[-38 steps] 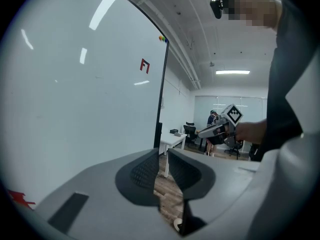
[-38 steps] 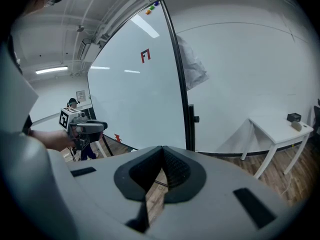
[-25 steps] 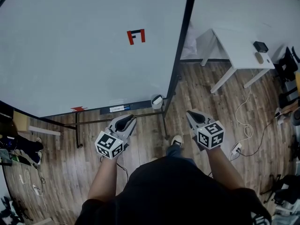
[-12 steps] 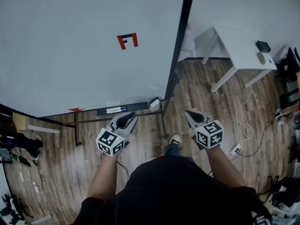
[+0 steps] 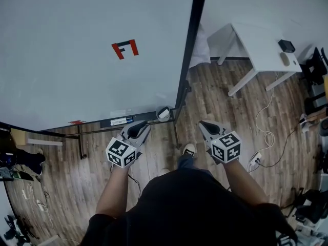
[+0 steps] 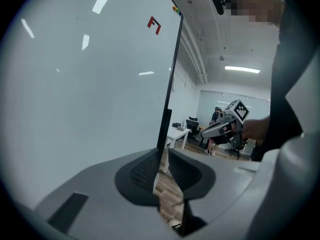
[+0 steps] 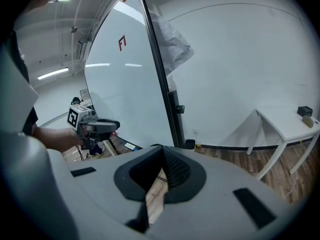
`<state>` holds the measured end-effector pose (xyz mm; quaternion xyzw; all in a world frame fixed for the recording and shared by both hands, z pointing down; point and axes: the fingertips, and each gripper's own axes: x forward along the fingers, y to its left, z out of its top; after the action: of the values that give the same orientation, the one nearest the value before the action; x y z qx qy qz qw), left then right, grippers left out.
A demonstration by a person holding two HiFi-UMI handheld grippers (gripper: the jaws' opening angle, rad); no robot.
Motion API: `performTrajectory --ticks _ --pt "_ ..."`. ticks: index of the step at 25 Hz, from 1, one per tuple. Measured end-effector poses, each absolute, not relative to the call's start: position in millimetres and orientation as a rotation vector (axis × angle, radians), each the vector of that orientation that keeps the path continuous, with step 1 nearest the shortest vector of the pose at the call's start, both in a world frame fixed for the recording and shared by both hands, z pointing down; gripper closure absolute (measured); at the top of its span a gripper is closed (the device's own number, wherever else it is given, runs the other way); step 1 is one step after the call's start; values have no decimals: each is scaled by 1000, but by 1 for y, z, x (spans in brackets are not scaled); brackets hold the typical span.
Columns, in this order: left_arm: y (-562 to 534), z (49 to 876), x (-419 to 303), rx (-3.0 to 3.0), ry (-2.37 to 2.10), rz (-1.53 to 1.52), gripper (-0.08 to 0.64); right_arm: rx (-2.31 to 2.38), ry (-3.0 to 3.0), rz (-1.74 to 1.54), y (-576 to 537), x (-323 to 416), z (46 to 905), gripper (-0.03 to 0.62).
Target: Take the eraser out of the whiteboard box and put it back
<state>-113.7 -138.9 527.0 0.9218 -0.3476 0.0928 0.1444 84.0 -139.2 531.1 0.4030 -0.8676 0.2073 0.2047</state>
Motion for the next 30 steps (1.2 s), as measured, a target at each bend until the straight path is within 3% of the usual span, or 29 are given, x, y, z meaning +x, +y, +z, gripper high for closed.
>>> performTrajectory --ticks 30 --pt "-195 601 -74 2541 -930 393 433 1080 -2365 643 -166 107 563 597"
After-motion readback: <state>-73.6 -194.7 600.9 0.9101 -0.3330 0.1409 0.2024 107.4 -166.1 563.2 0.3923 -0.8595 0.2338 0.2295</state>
